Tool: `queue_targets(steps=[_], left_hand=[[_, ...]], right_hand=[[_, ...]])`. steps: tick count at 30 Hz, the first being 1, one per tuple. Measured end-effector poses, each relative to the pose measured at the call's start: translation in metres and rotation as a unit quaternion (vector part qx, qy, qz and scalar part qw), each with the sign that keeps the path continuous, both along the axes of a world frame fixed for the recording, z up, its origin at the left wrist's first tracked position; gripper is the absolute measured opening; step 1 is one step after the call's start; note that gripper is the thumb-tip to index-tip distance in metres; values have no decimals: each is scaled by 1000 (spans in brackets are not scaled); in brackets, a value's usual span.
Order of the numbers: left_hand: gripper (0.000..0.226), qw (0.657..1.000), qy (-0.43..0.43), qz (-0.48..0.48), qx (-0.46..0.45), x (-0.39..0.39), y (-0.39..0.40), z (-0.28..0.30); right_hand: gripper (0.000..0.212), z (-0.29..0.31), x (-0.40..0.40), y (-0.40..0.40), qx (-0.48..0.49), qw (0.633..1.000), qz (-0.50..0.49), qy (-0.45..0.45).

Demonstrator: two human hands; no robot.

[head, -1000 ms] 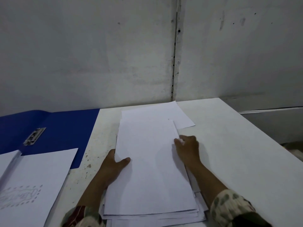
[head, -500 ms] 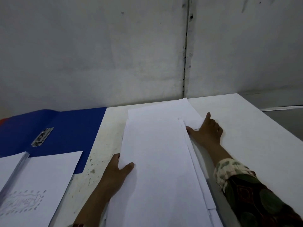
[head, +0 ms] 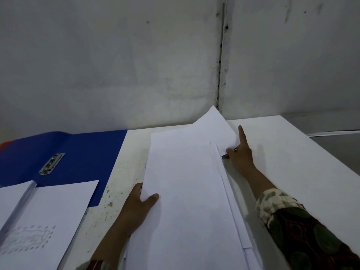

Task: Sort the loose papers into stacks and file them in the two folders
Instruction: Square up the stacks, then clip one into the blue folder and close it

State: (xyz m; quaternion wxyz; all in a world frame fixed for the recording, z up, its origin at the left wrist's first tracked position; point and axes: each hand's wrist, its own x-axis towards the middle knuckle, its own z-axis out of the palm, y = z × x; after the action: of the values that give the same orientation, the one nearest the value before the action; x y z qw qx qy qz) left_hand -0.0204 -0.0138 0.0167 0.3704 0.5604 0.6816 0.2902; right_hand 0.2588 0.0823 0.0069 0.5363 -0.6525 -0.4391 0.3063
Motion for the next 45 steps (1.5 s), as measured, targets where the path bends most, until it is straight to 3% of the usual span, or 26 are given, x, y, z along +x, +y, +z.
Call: queue_targets(steps=[6,14,24,28,33,40,45], left_hand=[[53,1000,-7,0,-7,0,-1,1],[51,999,39,-5,-8,6,1,4],[49,975,220,-22,-24,0,7,19],[45,964,264,-4,-25,-16,7,29],[46,983,182,-36,-8,-10,-2,36],[48,989,130,-57,-27,-4,-9,36],[50,988,129,-83,-35,-8,-10,38]], right_hand=[[60,6,5,-18,61,974,-209,60],[48,15,43,-66,95,924,-316,191],[48,18,72,-123,125,848,-402,322],[55,15,75,-141,57,875,-386,287],[54,8,67,-139,56,865,-375,328],[38,-4,57,-144,-20,935,-274,224],[26,-3,57,-143,-92,982,-136,91]])
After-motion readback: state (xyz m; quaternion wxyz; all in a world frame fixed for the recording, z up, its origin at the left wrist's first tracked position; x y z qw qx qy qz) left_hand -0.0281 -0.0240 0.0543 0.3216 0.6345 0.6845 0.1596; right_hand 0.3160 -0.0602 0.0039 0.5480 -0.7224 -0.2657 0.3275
